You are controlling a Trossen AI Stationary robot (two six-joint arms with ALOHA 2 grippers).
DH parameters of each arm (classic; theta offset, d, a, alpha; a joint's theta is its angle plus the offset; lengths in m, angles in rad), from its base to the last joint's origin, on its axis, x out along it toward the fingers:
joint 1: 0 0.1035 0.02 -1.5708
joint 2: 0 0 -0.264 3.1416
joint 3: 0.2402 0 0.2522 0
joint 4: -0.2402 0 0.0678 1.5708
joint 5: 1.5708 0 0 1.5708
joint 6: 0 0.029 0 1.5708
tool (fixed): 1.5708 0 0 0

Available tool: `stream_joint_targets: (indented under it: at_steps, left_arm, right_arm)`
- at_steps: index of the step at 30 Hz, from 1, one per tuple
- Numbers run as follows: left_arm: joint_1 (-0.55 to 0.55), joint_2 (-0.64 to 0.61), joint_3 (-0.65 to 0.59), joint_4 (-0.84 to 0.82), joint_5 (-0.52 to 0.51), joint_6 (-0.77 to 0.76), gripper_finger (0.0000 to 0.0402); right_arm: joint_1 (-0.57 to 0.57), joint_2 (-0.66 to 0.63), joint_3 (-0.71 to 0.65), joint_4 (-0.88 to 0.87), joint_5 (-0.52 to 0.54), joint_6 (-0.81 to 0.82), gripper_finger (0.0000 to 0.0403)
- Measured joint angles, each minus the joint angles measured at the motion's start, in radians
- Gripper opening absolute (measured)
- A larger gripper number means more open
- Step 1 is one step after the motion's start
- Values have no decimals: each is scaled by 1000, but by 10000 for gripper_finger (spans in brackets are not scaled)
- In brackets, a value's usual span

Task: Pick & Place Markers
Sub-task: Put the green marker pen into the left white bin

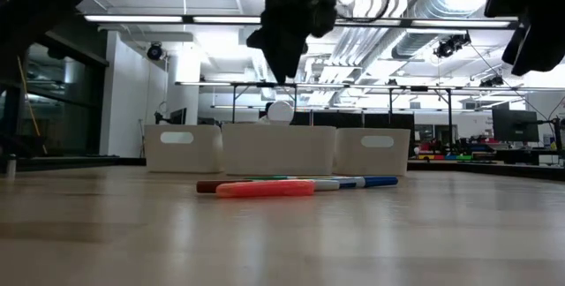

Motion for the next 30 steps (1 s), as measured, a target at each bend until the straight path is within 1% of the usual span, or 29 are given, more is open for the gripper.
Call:
stream_joint_targets:
  at_steps: [7, 12, 15, 17, 20, 22, 24, 25, 26, 29, 30]
  left_arm:
    - [-132, 0, 0, 32, -100, -137, 134]
    - [-174, 0, 0, 70, -154, -259, 135]
    - [-179, 26, 2, 102, -156, -295, 140]
    - [-183, 39, -4, 83, -155, -291, 152]
    - [-181, 60, -2, 120, -152, -272, 182]
    - [-181, 83, -9, 99, -148, -271, 203]
    - [-181, 101, -17, 88, -111, -253, 221]
    - [-181, 112, -9, 117, -90, -247, 228]
    - [-181, 119, -4, 146, -71, -246, 232]
    - [-182, 135, -12, 117, -64, -245, 236]
    - [-183, 144, -12, 136, -63, -248, 236]
  right_arm:
    - [0, -70, 0, 0, 4, -26, 0]
    - [0, -83, 0, 1, 6, -50, 0]
    - [0, -83, 0, 1, 6, -62, 0]
    - [0, -83, 0, 1, 5, -67, 0]
    - [0, -83, 0, 2, 5, -68, 0]
    - [0, -83, 0, 2, 1, -68, 0]
    - [0, -83, 0, 2, -2, -68, 0]
    - [0, -83, 0, 2, -2, -70, 0]
    - [0, -83, 0, 2, -3, -71, 0]
    - [0, -83, 0, 2, -7, -71, 0]
    - [0, -83, 0, 2, -8, -71, 0]
